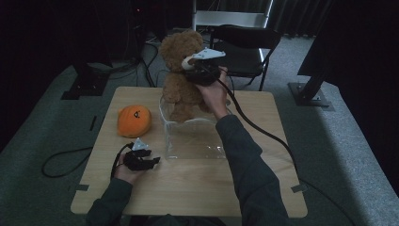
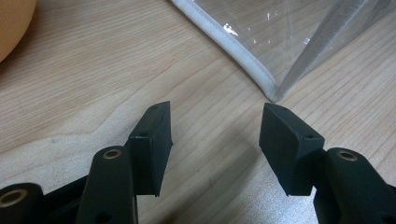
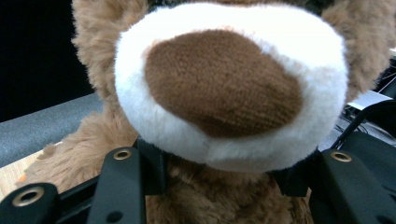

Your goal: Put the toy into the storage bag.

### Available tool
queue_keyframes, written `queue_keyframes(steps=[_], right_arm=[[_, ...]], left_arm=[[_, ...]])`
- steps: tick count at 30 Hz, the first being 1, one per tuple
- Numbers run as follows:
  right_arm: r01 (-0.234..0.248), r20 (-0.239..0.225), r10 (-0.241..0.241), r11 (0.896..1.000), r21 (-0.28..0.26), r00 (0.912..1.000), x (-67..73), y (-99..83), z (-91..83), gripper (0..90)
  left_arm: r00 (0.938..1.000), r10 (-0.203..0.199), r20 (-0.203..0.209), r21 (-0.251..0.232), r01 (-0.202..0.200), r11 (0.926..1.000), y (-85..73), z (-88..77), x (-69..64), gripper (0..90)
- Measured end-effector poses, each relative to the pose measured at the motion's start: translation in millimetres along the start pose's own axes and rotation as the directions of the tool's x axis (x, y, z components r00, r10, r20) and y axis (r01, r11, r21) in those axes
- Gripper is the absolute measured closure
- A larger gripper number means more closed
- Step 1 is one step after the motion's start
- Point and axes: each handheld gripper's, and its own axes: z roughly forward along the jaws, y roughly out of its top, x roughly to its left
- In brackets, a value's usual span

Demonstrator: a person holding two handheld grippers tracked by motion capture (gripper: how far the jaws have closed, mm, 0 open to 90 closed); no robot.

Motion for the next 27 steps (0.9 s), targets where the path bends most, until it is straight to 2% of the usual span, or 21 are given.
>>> queue_keyframes(steps=[13,16,19,27], right_arm=[[0.005,-0.03,-0.005,1.0,-0.003,0.9995,3.0,-2.9,0.5,47.2],[-0.022,-0.063,0.021,1.0,-0.014,0.9978,0.0,-7.0,-0.2,47.1],[-0.037,-0.072,0.037,0.999,-0.007,0.9968,-3.7,-9.6,-0.4,47.1],[0.008,-0.102,-0.009,1.0,-0.01,0.9947,1.3,-9.9,-2.3,46.9]], left_arm=[[1.0,-0.002,0.002,0.0,0.002,1.0,0.0,0.0,0.1,44.4],[1.0,-0.002,0.002,-0.001,0.002,1.0,0.0,0.1,0.1,44.3],[1.0,-0.001,0.002,-0.001,0.001,1.0,0.1,0.2,0.1,44.3],[1.0,0.0,0.001,0.0,0.0,1.0,0.2,0.2,-0.2,44.0]])
